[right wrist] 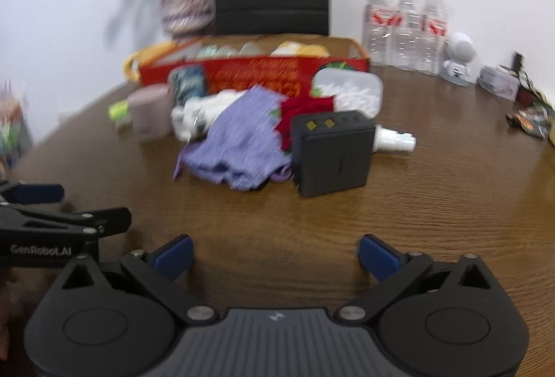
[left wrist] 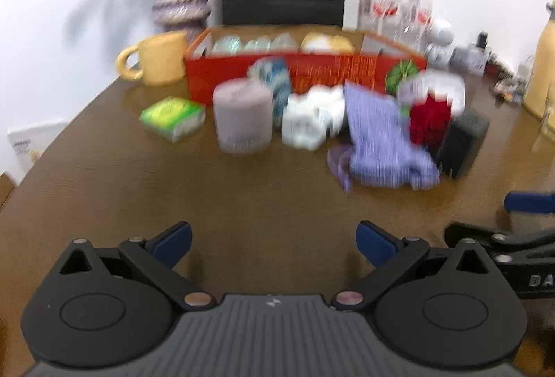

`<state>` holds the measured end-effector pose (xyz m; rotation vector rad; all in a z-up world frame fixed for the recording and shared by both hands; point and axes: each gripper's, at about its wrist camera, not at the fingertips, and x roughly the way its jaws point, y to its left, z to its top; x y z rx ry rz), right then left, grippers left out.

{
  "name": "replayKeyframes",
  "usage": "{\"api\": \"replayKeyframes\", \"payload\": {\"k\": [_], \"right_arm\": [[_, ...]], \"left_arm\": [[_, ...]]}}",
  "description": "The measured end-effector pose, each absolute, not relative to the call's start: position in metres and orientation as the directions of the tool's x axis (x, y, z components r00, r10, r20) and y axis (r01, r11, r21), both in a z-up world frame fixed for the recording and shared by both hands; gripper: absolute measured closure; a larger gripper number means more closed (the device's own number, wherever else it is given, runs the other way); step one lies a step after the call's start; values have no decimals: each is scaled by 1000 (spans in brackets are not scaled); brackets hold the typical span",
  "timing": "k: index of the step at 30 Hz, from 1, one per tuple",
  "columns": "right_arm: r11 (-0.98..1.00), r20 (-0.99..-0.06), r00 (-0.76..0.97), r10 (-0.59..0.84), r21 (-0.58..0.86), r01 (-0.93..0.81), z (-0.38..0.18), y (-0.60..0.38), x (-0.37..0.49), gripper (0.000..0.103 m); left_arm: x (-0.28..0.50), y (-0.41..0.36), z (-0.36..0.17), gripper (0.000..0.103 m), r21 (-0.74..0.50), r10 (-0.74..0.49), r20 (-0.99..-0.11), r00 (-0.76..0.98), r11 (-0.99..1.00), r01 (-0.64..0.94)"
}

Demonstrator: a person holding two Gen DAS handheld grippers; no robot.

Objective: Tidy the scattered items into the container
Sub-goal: 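Grasp the pink cream jar with the left tool while the right tool grasps the black charger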

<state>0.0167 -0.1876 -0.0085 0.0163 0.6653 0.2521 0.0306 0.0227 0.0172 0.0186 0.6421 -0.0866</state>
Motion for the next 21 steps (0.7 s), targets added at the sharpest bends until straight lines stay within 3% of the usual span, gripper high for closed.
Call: {"api": "replayKeyframes", "payload": {"k": [3,6,9,12,13,17,19,21], "right_arm": [[978,-584,785,206,91,-189,2,-198,34,7],[983,-558,812,171,38,-180,9,-202,55,8],[978,-564,801,200,60,-202,13,-208,76,20],[970,-575,786,229,63,-237,13,-208,90,34],[967,-579,780,237,64,-246,12,-208,93,42],[966,-567,787,243,72,-247,9,-207,92,43],[967,-562,790,243,78,-242,9,-208,90,43],[968,-564,790,239,75,-239,9,-208,87,43]], "left_arm": [[69,34,32,0,-47,-99,-607,789,995,88],[100,34,38,0,12,-71,-553,830,996,92],[128,33,32,0,64,-52,-555,830,992,105],[148,42,23,0,8,-103,-585,805,991,132],[149,48,22,6,-32,-121,-587,800,991,126],[148,63,19,27,-144,-175,-584,793,983,111],[142,64,18,45,-132,-172,-573,801,984,118],[135,60,17,46,-97,-151,-574,805,989,116]]}}
